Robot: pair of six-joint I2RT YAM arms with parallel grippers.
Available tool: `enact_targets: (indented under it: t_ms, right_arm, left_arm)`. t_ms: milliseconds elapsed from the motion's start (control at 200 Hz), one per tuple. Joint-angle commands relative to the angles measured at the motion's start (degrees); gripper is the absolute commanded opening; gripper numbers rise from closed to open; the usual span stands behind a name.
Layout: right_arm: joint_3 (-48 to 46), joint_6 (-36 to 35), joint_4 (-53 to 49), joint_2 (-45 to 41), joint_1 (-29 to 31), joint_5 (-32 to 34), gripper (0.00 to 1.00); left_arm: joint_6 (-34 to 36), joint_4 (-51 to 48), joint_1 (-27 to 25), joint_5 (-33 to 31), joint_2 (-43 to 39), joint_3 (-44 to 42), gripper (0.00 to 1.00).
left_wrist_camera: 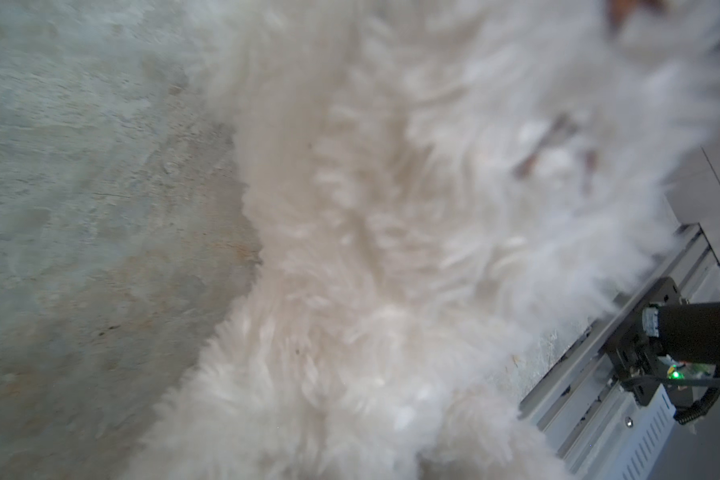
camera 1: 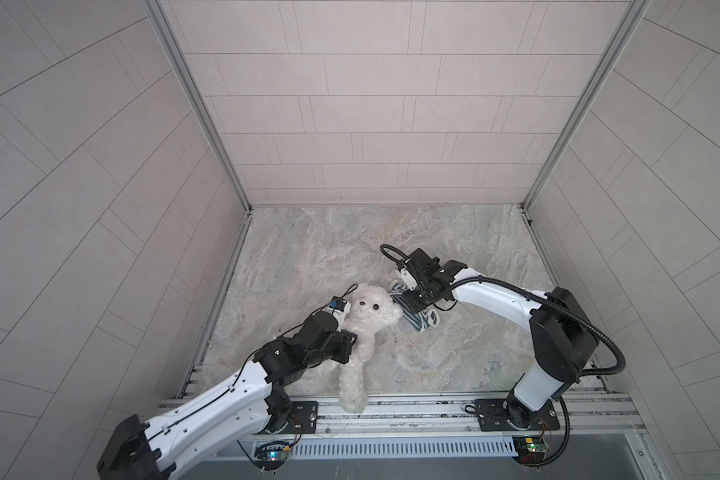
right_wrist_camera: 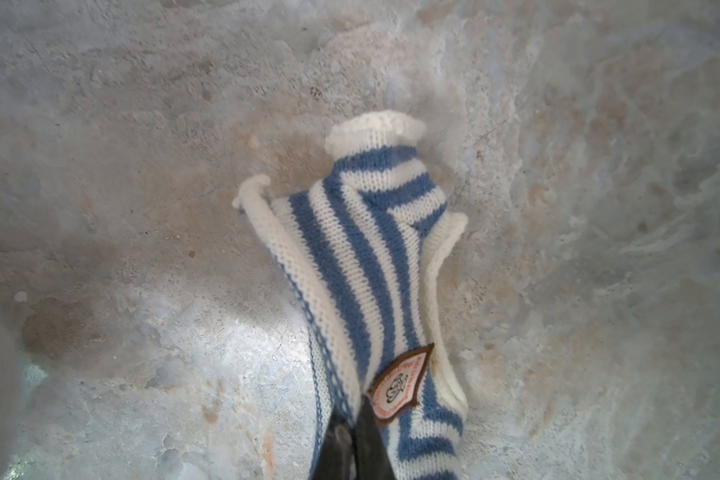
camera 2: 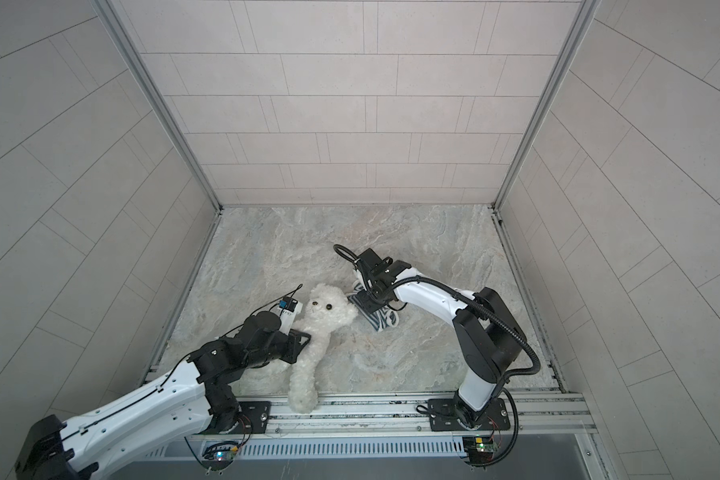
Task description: Dress the teddy bear
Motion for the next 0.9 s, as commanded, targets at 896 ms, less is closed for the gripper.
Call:
enact_targets:
  t_ms: [896]
  right_arm:
    - [-1.94, 9.69, 6.66, -14.02, 4.16, -10.17, 0.00]
  left_arm:
    - [2.49, 23.75, -6.08, -10.45, 14.32, -2.40, 0.00]
